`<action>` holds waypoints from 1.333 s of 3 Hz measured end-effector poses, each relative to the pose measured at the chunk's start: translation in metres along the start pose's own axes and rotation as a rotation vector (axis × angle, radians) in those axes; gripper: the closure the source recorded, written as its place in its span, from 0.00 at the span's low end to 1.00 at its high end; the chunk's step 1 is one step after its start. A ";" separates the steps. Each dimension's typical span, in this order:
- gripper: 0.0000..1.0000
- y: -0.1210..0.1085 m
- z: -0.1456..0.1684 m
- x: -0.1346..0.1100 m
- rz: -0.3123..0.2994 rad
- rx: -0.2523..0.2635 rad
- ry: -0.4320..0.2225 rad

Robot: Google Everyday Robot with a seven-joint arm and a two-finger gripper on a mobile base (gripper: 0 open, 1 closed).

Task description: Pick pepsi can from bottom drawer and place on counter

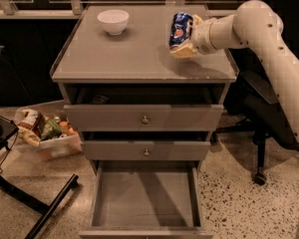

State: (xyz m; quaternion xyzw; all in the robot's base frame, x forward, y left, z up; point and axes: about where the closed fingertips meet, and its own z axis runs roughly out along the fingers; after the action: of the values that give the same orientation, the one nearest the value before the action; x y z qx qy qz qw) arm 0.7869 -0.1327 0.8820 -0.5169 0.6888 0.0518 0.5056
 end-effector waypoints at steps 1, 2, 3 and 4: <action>1.00 0.001 0.009 0.015 0.042 -0.074 0.083; 1.00 0.009 0.015 0.022 0.056 -0.171 0.147; 0.82 0.016 0.015 0.028 0.068 -0.234 0.181; 0.59 0.017 0.013 0.030 0.075 -0.247 0.157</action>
Offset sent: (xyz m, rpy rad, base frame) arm 0.0049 -0.0122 -0.0278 -0.1490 0.3527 0.0850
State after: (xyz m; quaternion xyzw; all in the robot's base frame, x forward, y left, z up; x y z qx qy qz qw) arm 0.7840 -0.1372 0.8452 -0.5517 0.7335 0.1142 0.3803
